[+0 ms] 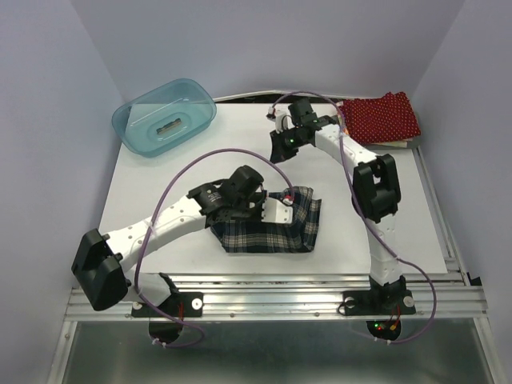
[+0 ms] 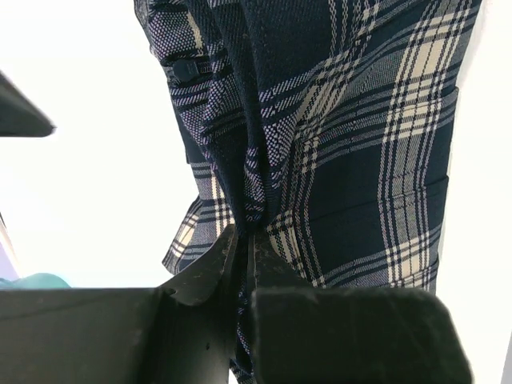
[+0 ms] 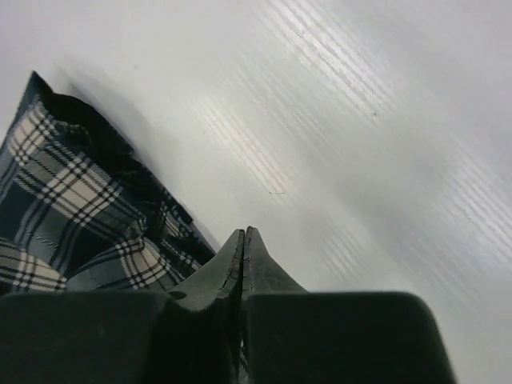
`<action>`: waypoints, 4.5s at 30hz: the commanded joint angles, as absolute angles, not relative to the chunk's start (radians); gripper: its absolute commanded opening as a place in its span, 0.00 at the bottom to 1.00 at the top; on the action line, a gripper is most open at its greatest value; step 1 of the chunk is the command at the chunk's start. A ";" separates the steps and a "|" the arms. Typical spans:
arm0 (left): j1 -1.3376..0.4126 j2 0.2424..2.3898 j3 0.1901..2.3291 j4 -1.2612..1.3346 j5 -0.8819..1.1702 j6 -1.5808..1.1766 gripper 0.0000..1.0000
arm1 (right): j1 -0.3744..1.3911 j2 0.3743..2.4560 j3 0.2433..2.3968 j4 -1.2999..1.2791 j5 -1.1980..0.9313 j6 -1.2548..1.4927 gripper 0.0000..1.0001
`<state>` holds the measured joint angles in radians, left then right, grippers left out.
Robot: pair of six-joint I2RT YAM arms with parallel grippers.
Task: Fold and stack the skirts
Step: Fold the skirt, then neatly place the folded skirt to the corner
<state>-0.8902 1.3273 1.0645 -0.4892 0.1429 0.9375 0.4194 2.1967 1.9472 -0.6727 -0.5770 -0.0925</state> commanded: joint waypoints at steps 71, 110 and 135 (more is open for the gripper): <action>-0.833 1.743 1.067 0.105 0.024 0.881 0.35 | 0.183 2.097 2.050 -0.759 -0.555 -0.003 0.63; -0.330 1.819 0.828 0.321 0.828 -0.394 0.59 | 0.321 2.053 1.343 -0.488 -0.754 0.057 0.39; -0.586 1.563 1.305 -0.242 0.322 0.474 0.89 | 0.172 1.614 1.356 -0.578 -0.460 0.285 0.99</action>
